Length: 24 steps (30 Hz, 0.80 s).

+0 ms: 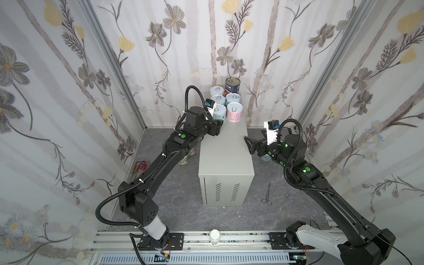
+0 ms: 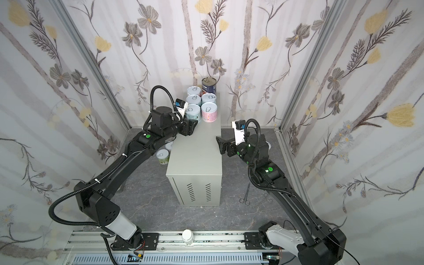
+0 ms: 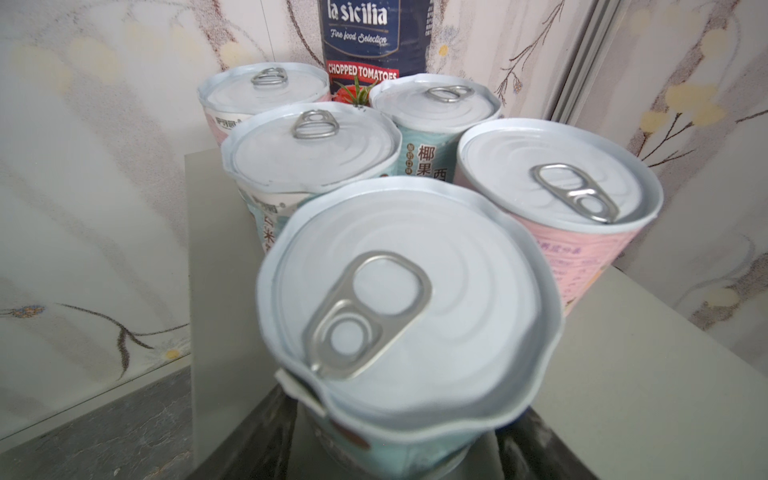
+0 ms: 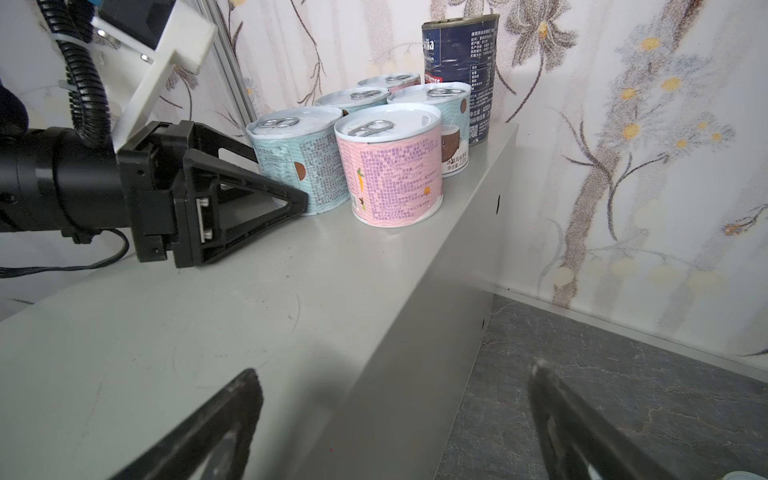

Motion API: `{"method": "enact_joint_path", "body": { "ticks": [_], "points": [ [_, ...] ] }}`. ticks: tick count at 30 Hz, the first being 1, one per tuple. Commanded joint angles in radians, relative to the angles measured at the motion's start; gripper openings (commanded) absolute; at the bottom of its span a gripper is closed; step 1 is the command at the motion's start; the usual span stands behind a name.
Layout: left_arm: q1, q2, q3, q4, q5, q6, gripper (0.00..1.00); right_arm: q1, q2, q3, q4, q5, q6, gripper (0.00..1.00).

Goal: Place and organize the canned foods onto the counter

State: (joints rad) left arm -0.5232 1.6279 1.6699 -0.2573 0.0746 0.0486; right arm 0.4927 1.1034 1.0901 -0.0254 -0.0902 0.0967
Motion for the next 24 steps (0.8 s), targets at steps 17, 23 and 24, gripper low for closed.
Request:
{"method": "enact_joint_path", "body": {
  "ticks": [17, 23, 24],
  "points": [
    [0.003, 0.001, -0.002, 0.012, 0.002, -0.009, 0.75, 0.000, -0.007, -0.006, -0.016, 0.017, -0.020, 1.00],
    [0.003, -0.006, 0.001, 0.012, 0.007, -0.011, 0.75, 0.000, -0.011, -0.008, -0.019, 0.021, -0.021, 1.00],
    [0.003, -0.009, 0.001, 0.010, 0.010, -0.013, 0.75, 0.001, -0.013, -0.009, -0.019, 0.023, -0.022, 1.00]
  ]
}}
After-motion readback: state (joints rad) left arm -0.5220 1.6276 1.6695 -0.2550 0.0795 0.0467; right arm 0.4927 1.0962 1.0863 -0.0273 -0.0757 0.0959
